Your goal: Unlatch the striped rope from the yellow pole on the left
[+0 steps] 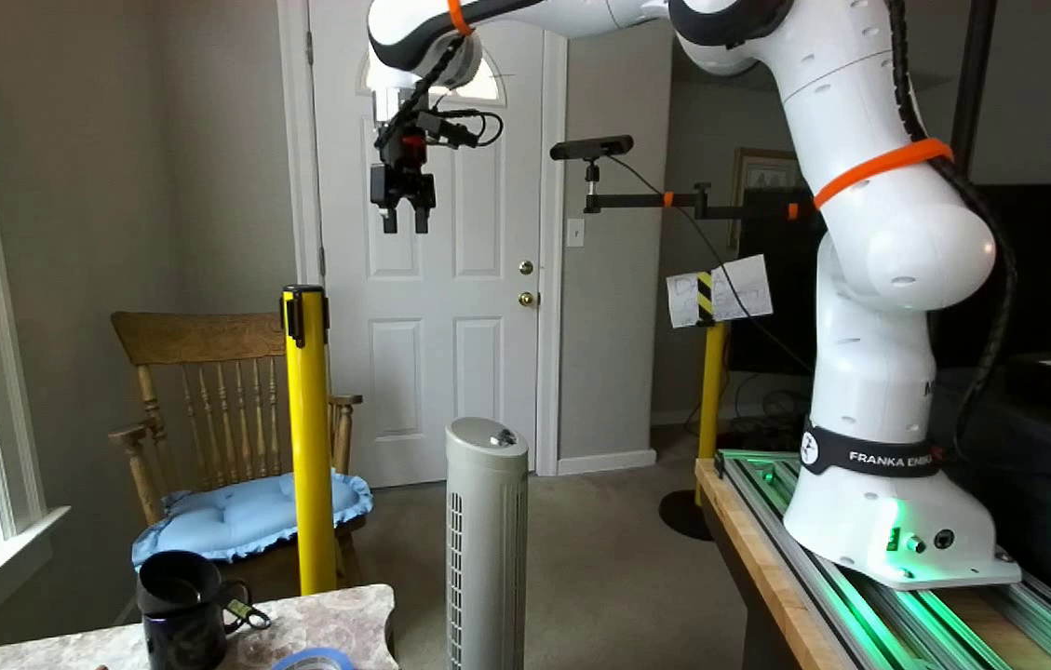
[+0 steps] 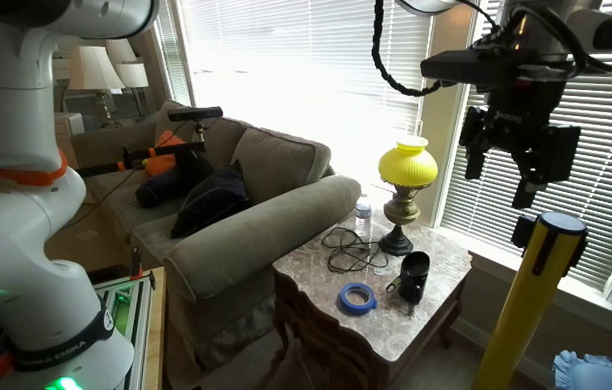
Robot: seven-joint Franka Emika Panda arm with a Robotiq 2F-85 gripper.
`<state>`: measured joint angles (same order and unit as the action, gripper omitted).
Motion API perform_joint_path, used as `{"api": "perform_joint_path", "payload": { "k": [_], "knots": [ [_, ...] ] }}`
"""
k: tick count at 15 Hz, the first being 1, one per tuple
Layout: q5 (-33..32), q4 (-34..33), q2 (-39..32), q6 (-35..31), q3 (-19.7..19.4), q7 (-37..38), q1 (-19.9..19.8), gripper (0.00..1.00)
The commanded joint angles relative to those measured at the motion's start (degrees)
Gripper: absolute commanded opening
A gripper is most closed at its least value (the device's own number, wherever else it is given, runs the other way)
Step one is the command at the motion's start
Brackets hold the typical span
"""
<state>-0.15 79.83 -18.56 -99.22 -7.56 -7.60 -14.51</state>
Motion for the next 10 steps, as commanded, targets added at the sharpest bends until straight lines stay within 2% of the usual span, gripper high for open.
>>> {"api": "perform_joint_path", "payload": {
  "k": [1, 2, 10],
  "knots": [
    [1.0, 2.9, 3.4, 1.0, 0.2, 2.4, 1.7, 1.00],
    [0.2, -0.2, 0.8, 0.8, -0.3, 0.9, 1.1, 1.00],
    [0.2, -0.4, 0.8, 0.8, -0.5, 1.0, 1.3, 1.00]
  ]
}}
